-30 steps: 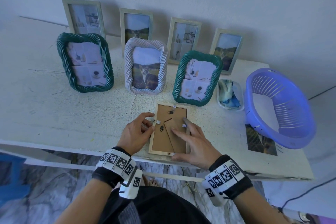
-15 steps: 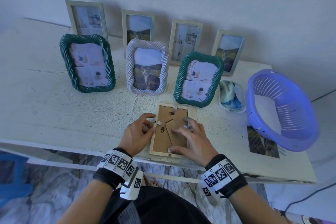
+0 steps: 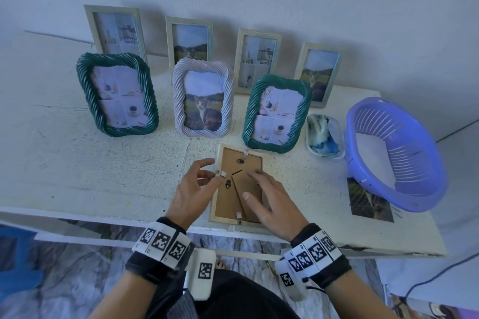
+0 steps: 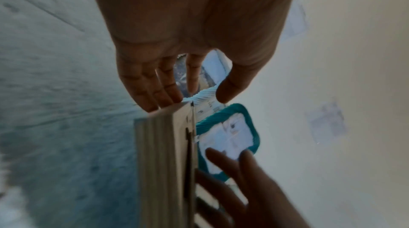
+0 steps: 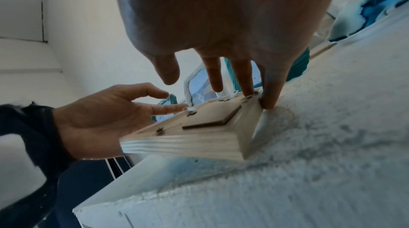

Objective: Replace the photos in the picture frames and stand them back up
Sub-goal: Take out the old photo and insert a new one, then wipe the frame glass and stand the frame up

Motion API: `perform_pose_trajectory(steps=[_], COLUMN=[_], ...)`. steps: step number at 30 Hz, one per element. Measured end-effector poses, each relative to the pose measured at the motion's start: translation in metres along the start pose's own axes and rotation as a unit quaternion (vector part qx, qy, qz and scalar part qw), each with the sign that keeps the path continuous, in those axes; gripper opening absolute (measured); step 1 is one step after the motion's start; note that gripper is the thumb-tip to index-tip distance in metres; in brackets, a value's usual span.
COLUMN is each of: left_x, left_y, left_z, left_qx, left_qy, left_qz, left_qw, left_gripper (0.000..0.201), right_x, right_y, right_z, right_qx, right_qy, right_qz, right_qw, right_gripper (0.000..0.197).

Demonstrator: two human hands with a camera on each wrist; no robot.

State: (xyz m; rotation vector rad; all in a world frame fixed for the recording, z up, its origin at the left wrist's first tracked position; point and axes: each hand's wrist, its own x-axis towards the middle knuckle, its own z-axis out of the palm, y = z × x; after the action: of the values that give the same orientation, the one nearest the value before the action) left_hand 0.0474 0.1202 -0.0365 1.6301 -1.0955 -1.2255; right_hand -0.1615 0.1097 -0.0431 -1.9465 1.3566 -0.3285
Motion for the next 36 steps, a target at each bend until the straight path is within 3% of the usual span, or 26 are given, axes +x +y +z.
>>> perform_pose_trajectory(steps=[5, 8, 10, 13, 16, 18, 22, 24, 26, 28, 30, 33, 36], left_x=[-0.013, -0.017, -0.012, -0.001, 0.008, 0.010, 0.007, 0.005, 0.005, 0.005, 0.005, 0.006, 0.007], left_y=[0.044, 0.064, 0.065, 0.050, 0.029, 0.020, 0.014, 0.015, 0.015, 0.016, 0.016, 0.008, -0.001], left_z=[0.013, 0.028, 0.038, 0.048, 0.054, 0.058, 0.062, 0.061, 0.057, 0.053, 0.049, 0.044, 0.041], left_qx=[-0.149, -0.215, -0.194, -0.105, -0.038, -0.015, -0.095, -0.157, -0.178, -0.162, -0.150, -0.129, -0.118], left_qy=[-0.016, -0.096, -0.132, -0.111, -0.087, -0.078, -0.077, -0.053, -0.024, -0.003, 0.010, 0.024, 0.017], left_qz=[0.009, 0.007, 0.014, 0.035, 0.024, 0.004, -0.030, -0.031, -0.011, 0.013, 0.033, 0.055, 0.053], left_qw=[0.989, 0.972, 0.972, 0.988, 0.995, 0.997, 0.992, 0.986, 0.984, 0.987, 0.988, 0.990, 0.992], left_gripper=[0.025, 0.021, 0.021, 0.018, 0.016, 0.025, 0.044, 0.043, 0.041, 0.038, 0.033, 0.032, 0.048], right_x=[-0.008, -0.017, -0.022, -0.026, -0.027, -0.028, -0.029, -0.028, -0.024, -0.015, 0.002, 0.039, 0.075], right_y=[-0.006, -0.013, -0.012, 0.006, 0.023, 0.025, 0.009, 0.002, -0.003, 0.001, 0.011, 0.035, 0.053], right_z=[-0.018, -0.038, -0.052, -0.065, -0.067, -0.064, -0.056, -0.055, -0.058, -0.066, -0.079, -0.100, -0.115], right_qx=[0.104, 0.232, 0.258, 0.241, 0.270, 0.336, 0.518, 0.534, 0.463, 0.302, 0.129, -0.111, -0.236], right_qy=[0.023, 0.078, 0.133, 0.189, 0.214, 0.224, 0.174, 0.146, 0.135, 0.159, 0.209, 0.278, 0.261], right_qz=[0.013, 0.049, 0.064, 0.097, 0.140, 0.159, 0.172, 0.154, 0.127, 0.100, 0.075, 0.055, 0.098], right_qw=[0.994, 0.968, 0.955, 0.947, 0.928, 0.901, 0.819, 0.819, 0.867, 0.935, 0.967, 0.953, 0.931], right_gripper=[0.065, 0.052, 0.039, 0.017, 0.019, 0.020, 0.022, 0.023, 0.022, 0.024, 0.031, 0.038, 0.039])
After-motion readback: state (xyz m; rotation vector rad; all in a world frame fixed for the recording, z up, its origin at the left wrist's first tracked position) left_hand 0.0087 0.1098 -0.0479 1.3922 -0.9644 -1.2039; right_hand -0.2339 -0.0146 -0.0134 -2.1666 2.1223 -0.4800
